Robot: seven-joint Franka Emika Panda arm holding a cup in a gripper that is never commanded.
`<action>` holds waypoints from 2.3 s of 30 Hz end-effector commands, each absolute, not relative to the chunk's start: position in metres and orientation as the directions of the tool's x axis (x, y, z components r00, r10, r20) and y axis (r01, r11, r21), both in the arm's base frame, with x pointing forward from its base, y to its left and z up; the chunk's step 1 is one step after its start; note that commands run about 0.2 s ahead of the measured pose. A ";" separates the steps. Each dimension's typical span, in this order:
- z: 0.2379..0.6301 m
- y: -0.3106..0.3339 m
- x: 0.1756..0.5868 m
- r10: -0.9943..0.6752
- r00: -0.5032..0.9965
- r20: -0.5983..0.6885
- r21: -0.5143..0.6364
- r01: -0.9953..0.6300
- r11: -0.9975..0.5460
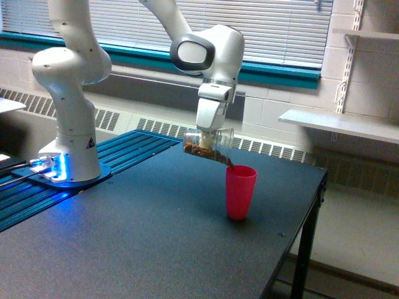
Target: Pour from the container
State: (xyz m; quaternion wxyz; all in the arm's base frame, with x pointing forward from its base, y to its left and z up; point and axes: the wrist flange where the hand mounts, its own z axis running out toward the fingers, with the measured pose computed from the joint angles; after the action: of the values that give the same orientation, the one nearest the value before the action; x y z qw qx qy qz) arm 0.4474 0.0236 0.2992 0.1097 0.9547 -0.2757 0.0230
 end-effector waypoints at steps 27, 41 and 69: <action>0.298 0.026 0.456 -0.474 0.879 0.060 0.267 -0.472 -0.840; 0.300 0.020 0.460 -0.475 0.879 0.046 0.288 -0.467 -0.836; 0.299 0.019 0.469 -0.461 0.887 0.015 0.340 -0.438 -0.832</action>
State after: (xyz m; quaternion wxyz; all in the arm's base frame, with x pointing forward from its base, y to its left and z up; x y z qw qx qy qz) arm 0.4650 0.0148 0.2966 0.1665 0.9545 -0.2449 -0.0338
